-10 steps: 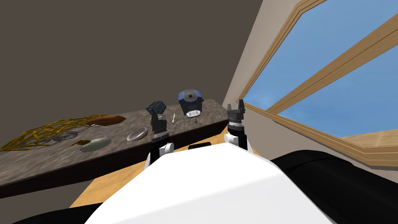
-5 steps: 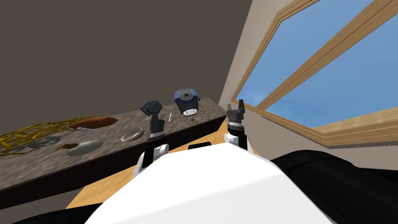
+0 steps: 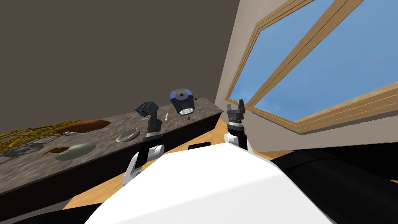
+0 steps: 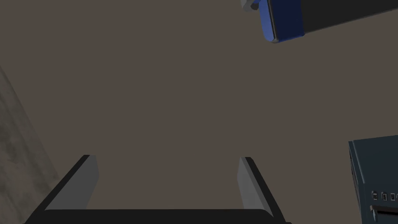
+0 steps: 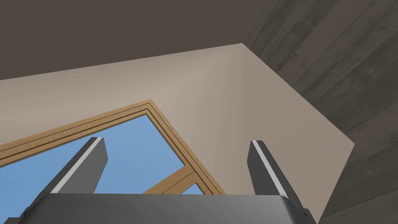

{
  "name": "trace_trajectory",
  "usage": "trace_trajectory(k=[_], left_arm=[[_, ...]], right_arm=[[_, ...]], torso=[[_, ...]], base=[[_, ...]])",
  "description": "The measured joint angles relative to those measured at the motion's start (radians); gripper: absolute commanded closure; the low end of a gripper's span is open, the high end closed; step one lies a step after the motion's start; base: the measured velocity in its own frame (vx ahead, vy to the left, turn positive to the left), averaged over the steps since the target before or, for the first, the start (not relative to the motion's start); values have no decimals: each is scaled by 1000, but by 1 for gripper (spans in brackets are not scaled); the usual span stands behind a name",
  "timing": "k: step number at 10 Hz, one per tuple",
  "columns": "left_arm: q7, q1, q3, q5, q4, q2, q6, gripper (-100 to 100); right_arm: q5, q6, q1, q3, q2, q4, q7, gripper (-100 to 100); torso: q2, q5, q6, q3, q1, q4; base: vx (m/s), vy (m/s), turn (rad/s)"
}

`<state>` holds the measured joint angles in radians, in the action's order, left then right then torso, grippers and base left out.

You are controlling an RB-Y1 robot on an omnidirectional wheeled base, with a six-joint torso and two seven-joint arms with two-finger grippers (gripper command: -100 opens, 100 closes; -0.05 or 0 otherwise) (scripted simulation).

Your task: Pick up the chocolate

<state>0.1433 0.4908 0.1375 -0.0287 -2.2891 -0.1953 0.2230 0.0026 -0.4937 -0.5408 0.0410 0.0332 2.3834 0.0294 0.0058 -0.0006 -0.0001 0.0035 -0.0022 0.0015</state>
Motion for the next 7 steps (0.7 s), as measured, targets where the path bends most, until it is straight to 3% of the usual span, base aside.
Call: trace_trajectory(k=[7], left_arm=[[20,-10,84,-36,-5,-79,-181,-100]], right_arm=[[0,0,0,0,0,0,0,0]], torso=[[-1,0,0,-1,0,0]], base=[[-75,-67,-134]])
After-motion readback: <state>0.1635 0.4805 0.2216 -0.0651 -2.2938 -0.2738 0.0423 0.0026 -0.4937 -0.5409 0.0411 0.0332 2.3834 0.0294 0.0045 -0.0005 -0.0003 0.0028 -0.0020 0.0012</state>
